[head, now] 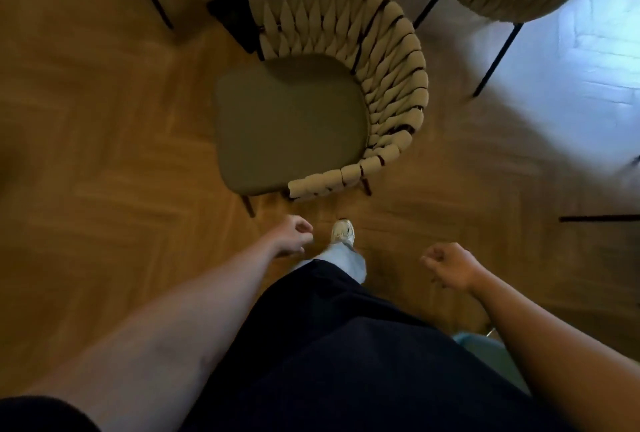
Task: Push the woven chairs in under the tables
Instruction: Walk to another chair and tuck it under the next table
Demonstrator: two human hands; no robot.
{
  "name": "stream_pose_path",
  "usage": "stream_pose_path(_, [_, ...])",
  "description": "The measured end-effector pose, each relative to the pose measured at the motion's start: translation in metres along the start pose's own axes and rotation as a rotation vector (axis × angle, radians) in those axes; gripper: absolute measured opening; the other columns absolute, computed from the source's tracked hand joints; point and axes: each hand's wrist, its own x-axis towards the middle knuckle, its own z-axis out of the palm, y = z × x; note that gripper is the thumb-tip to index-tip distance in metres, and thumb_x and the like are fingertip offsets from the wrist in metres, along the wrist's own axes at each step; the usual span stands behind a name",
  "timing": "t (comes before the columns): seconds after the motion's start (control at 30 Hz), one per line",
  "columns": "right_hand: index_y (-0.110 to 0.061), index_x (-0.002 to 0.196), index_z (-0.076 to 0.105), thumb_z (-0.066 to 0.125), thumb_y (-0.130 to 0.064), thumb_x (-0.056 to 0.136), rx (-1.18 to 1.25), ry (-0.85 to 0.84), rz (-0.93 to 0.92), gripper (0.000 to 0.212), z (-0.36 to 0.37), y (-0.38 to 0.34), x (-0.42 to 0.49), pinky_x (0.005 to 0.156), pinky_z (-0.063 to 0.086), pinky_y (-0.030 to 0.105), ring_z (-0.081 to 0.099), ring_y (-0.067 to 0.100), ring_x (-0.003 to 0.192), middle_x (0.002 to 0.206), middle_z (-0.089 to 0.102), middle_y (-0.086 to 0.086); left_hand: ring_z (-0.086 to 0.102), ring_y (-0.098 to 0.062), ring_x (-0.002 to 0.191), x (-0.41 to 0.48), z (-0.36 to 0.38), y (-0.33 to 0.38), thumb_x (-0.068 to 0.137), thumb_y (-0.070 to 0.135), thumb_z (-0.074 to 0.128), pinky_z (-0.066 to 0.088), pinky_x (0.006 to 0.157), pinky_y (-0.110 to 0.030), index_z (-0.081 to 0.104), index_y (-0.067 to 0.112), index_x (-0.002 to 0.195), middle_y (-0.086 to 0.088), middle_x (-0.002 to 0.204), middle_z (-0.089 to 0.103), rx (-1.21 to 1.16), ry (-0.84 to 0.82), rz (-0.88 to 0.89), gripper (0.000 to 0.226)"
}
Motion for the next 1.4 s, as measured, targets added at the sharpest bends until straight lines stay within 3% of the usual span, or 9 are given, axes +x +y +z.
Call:
stream_pose_path(0.2, [-0.024, 0.108, 0.063, 0.064, -0.029, 0.095, -0.027, 0.009, -0.138, 0.013, -0.090, -0.037, 0.063, 0.082, 0.057, 0.033, 0.068, 0.016, 0.090, 0.098, 0.068, -0.002, 0.069, -0.015, 0.086, 0.044, 0.021, 0.052, 0.096, 0.021, 0.057, 0.057, 0.071, -0.031, 0.059, 0.024, 0.113, 0.005, 0.099, 0.061, -0.125, 0.034, -0.068, 0.017])
stream_pose_path(0.33, [-0.021, 0.100, 0.066, 0.063, -0.029, 0.095, -0.124, 0.022, -0.193, 0.010, -0.149, -0.050, 0.091, 0.067, 0.054, 0.024, 0.071, 0.014, 0.081, 0.088, 0.071, -0.001, 0.068, -0.015, 0.091, 0.066, 0.019, 0.101, 0.098, 0.023, 0.057, 0.056, 0.077, -0.032, 0.058, 0.025, 0.121, 0.003, 0.105, 0.061, -0.135, 0.016, -0.089, 0.023])
stream_pose_path(0.5, [0.001, 0.101, 0.069, 0.059, -0.024, 0.096, -0.221, -0.032, -0.201, 0.028, -0.198, -0.062, 0.128, 0.072, 0.060, 0.037, 0.072, 0.033, 0.080, 0.089, 0.074, 0.019, 0.068, -0.010, 0.087, 0.071, 0.014, 0.147, 0.099, 0.024, 0.056, 0.054, 0.063, -0.025, 0.059, 0.025, 0.118, 0.000, 0.112, 0.061, -0.235, 0.080, -0.045, 0.019])
stream_pose_path(0.63, [-0.022, 0.102, 0.064, 0.060, -0.029, 0.096, -0.314, -0.108, -0.255, 0.010, -0.224, -0.085, 0.163, 0.059, 0.059, 0.029, 0.072, 0.020, 0.071, 0.087, 0.073, 0.006, 0.067, -0.010, 0.083, 0.074, 0.030, 0.164, 0.099, 0.022, 0.056, 0.053, 0.066, -0.026, 0.059, 0.023, 0.117, -0.001, 0.110, 0.061, -0.399, 0.165, -0.091, 0.018])
stream_pose_path(0.77, [-0.018, 0.114, 0.063, 0.059, -0.032, 0.097, -0.448, -0.192, -0.364, 0.022, -0.249, -0.105, 0.200, 0.077, 0.059, 0.039, 0.070, 0.022, 0.087, 0.104, 0.071, 0.006, 0.067, -0.016, 0.088, 0.073, 0.072, 0.177, 0.099, 0.019, 0.056, 0.055, 0.076, -0.033, 0.061, 0.018, 0.118, -0.004, 0.106, 0.066, -0.698, 0.254, -0.204, 0.020])
stream_pose_path(0.9, [-0.014, 0.124, 0.060, 0.059, -0.033, 0.098, -0.509, -0.274, -0.396, 0.032, -0.282, -0.120, 0.230, 0.055, 0.055, 0.027, 0.071, 0.024, 0.081, 0.111, 0.064, 0.006, 0.068, -0.018, 0.085, 0.075, 0.118, 0.209, 0.101, 0.020, 0.055, 0.055, 0.070, -0.030, 0.062, 0.011, 0.121, -0.012, 0.110, 0.069, -1.076, 0.319, -0.338, 0.023])
stream_pose_path(1.0, [-0.014, 0.123, 0.060, 0.059, -0.034, 0.098, -0.504, -0.274, -0.396, 0.032, -0.307, -0.133, 0.253, 0.057, 0.058, 0.030, 0.071, 0.024, 0.081, 0.111, 0.066, 0.010, 0.069, -0.022, 0.090, 0.091, 0.151, 0.240, 0.101, 0.025, 0.055, 0.057, 0.073, -0.034, 0.060, 0.013, 0.125, -0.012, 0.111, 0.070, -1.438, 0.441, -0.351, 0.027])
stream_pose_path(1.23, [-0.007, 0.141, 0.043, 0.069, -0.047, 0.089, -0.011, -0.283, -0.173, 0.071, -0.321, -0.178, 0.283, 0.072, 0.063, 0.052, 0.071, 0.043, 0.090, 0.113, 0.062, 0.027, 0.065, -0.035, 0.110, 0.142, 0.158, 0.294, 0.092, 0.035, 0.068, 0.060, 0.081, -0.048, 0.047, 0.020, 0.132, -0.018, 0.125, 0.059, -2.191, 0.611, -0.329, 0.048])
stream_pose_path(1.4, [-0.013, 0.120, 0.056, 0.071, -0.044, 0.087, 0.140, -0.332, -0.174, 0.048, -0.294, -0.207, 0.305, 0.079, 0.061, 0.055, 0.073, 0.038, 0.091, 0.122, 0.065, 0.018, 0.052, -0.041, 0.128, 0.176, 0.138, 0.291, 0.089, 0.037, 0.071, 0.053, 0.096, -0.056, 0.036, 0.023, 0.148, -0.019, 0.144, 0.045, -2.322, 0.636, -0.202, 0.070])
